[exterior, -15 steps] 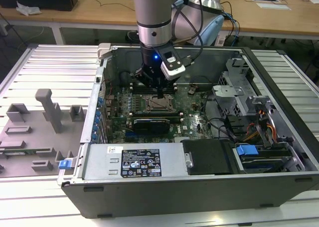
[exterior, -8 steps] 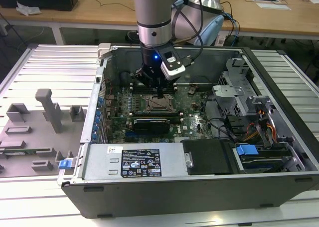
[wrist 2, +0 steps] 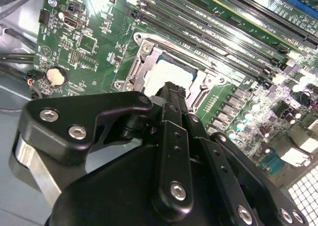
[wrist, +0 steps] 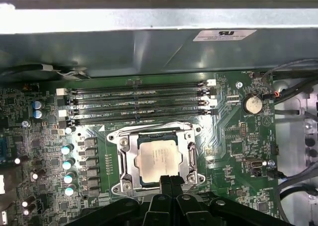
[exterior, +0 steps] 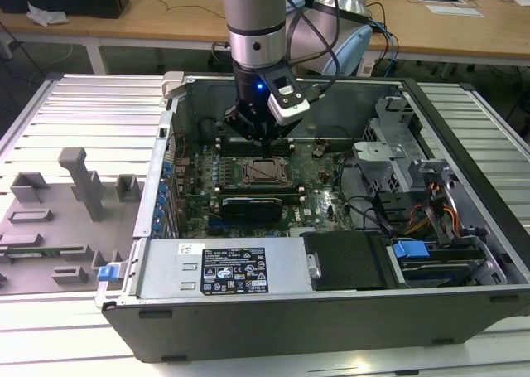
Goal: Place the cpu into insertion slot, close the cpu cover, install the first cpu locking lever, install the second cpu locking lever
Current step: 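Install the second cpu locking lever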
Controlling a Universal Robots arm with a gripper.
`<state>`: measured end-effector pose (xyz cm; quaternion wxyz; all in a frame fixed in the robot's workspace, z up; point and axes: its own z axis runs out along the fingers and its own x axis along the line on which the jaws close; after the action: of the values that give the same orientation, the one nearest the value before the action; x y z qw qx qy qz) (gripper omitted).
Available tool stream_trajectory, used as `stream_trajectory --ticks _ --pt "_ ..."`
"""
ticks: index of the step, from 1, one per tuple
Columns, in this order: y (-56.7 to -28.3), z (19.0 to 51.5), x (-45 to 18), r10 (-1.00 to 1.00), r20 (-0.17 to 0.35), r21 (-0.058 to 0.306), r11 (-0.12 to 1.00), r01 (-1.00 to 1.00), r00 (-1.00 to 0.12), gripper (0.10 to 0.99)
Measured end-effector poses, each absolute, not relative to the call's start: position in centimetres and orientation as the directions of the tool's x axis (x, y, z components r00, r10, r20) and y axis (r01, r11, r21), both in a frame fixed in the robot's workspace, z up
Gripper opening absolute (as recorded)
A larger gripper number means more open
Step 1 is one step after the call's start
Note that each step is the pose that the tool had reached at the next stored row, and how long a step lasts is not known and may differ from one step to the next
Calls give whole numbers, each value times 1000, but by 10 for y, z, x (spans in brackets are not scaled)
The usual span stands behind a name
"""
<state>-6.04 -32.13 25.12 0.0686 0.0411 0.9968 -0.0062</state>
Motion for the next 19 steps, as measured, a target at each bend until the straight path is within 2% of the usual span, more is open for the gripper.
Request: stream_trajectory --ticks 19 --pt "-349 250 -65 81 -137 -7 997 83 -987 106"
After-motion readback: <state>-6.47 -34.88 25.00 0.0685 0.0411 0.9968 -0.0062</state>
